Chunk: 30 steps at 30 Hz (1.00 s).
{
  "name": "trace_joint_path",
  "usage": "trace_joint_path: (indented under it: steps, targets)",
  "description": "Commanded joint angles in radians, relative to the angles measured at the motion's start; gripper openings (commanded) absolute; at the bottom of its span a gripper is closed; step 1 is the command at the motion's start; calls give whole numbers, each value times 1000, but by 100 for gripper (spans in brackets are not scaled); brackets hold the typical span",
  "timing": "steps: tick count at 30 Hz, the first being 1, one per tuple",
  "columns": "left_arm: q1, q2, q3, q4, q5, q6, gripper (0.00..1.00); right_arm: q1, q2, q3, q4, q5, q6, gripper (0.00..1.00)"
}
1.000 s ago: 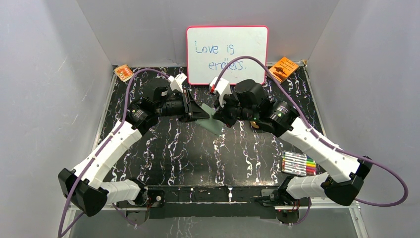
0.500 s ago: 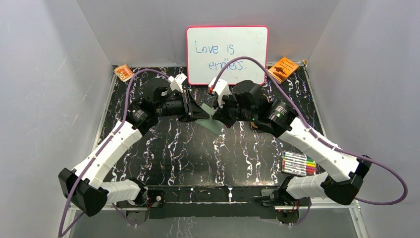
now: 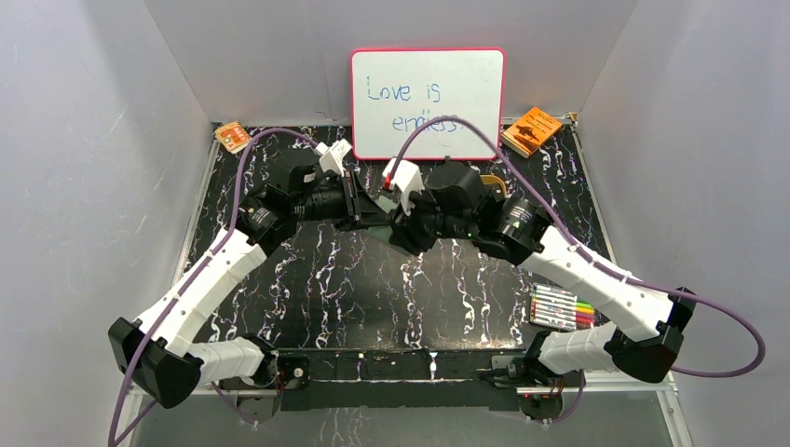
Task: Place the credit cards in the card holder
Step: Close the card holder, then place the card holder at the center of the board.
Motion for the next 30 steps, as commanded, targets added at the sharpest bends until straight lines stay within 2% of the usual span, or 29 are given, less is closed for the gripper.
trace_joint_path:
  steps: [1, 6, 7, 8, 9, 14, 20, 25, 28, 30]
  targets:
    - [-37, -79, 21, 53, 25, 48, 0, 43, -40, -24, -52, -51, 54, 55]
    - [-31, -87, -57, 18, -76, 59, 0, 43, -123, 7, -153, 14, 78, 72]
    - [-31, -89, -78, 19, -96, 61, 0, 43, -145, 5, -155, 32, 84, 85]
    - [-31, -90, -105, 22, -113, 65, 0, 43, -169, -4, -150, 88, 88, 91]
    - [-31, -88, -136, 25, -128, 62, 0, 43, -191, -23, -134, 131, 93, 94]
    - [-31, -51, -312, 125, -137, 49, 0, 43, -254, -156, 35, 259, 156, 95]
    - [-31, 51, -465, 307, -136, 71, 0, 43, -283, -330, 267, 292, 262, 96]
    - [-30, 120, -528, 396, -175, 62, 0, 43, -258, -362, 301, 339, 335, 96]
    - [-30, 155, -531, 346, -255, 81, 0, 42, -269, -381, 299, 374, 352, 97]
    - [-28, 175, -529, 301, -299, 93, 11, 42, -280, -390, 294, 397, 354, 97]
